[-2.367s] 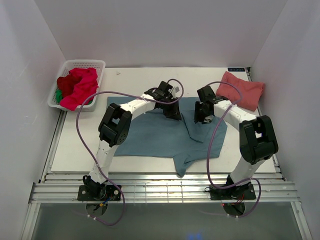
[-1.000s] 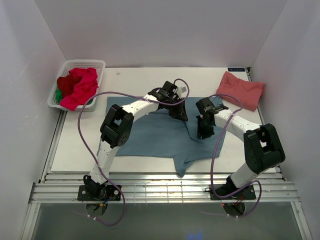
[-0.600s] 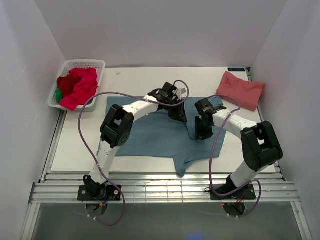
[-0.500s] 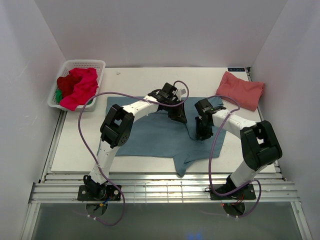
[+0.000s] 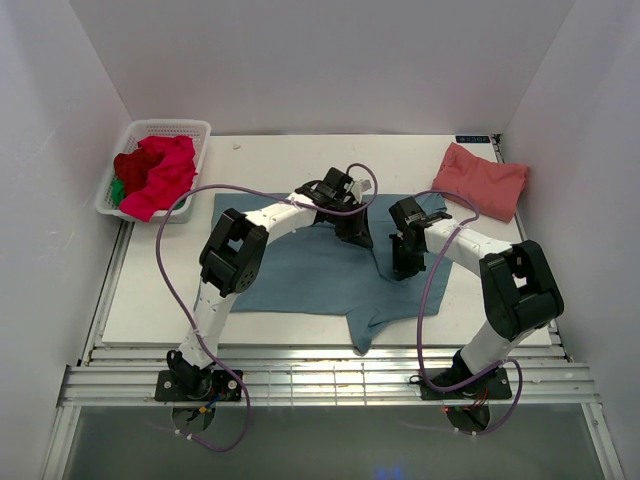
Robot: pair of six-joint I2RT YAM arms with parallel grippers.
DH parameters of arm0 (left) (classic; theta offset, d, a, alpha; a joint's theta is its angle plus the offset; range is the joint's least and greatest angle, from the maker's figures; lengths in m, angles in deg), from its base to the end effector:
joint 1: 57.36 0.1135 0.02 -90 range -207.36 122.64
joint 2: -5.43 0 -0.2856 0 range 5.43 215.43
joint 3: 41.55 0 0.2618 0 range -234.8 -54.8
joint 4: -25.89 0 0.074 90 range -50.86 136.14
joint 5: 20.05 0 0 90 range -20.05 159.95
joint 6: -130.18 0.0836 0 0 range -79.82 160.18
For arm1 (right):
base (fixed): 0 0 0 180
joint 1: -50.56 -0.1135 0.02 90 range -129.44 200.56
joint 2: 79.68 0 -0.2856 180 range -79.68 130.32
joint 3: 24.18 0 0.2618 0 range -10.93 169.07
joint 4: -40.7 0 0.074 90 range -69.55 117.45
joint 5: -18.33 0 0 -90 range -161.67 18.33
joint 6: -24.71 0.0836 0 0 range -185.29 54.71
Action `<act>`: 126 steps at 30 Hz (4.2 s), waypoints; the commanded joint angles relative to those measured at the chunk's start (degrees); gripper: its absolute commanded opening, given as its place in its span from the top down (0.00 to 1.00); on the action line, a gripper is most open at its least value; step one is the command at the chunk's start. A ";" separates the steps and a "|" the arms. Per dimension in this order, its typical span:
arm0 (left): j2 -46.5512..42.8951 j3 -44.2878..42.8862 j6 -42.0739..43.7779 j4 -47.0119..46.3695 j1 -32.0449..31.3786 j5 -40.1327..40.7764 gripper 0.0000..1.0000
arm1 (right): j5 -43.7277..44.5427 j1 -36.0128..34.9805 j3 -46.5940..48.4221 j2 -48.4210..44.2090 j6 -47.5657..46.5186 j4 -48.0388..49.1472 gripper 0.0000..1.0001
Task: Fold and stack the t-shirts
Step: Fold the flattened tshirt in 1/3 of the way
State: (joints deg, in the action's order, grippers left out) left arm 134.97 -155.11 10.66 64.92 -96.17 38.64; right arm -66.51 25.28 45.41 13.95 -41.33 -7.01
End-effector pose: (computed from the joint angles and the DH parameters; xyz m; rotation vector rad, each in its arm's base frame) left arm 0.3911 -0.3703 0.1425 0.4602 2.6943 -1.1133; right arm 0.2984 0.1326 0.1425 -0.0120 2.8141 0.0730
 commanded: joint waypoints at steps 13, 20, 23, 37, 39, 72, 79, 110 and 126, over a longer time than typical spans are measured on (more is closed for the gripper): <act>-4.38 2.14 0.78 -1.43 -0.30 0.63 0.70 | -7.98 -2.06 5.01 -1.69 -3.05 2.02 0.52; -6.05 3.81 1.31 -1.17 -0.22 2.83 0.70 | -7.28 -2.50 7.21 2.96 -4.19 4.75 0.52; -6.66 4.42 1.39 -1.17 -0.13 3.18 0.70 | -5.88 -2.58 8.17 4.90 -4.80 4.93 0.53; -7.19 5.30 2.10 -1.17 -0.13 3.62 0.70 | 0.89 -2.58 14.84 7.71 -7.44 1.59 0.92; -7.19 5.22 2.10 -1.17 -0.13 3.36 0.70 | 1.33 -2.58 17.91 8.41 -8.06 -0.60 0.91; 0.81 -0.85 -3.79 -12.68 -1.62 -5.61 0.70 | 16.71 4.18 27.51 17.20 -12.37 -4.92 0.62; 1.95 -1.81 0.06 -10.14 -4.34 2.47 0.61 | 15.66 4.27 26.81 16.07 -11.66 -4.30 0.51; 7.84 -12.54 8.25 -4.42 -9.62 28.41 0.50 | 8.81 6.29 16.62 3.06 -9.38 -0.09 0.43; 7.13 -11.13 11.15 -0.47 -12.61 37.73 0.75 | 8.19 7.87 11.34 -1.07 -8.15 1.94 0.41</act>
State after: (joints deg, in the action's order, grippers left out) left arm 143.01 -166.09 20.85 60.94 -107.45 75.86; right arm -57.94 32.93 57.60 15.30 -50.48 -6.68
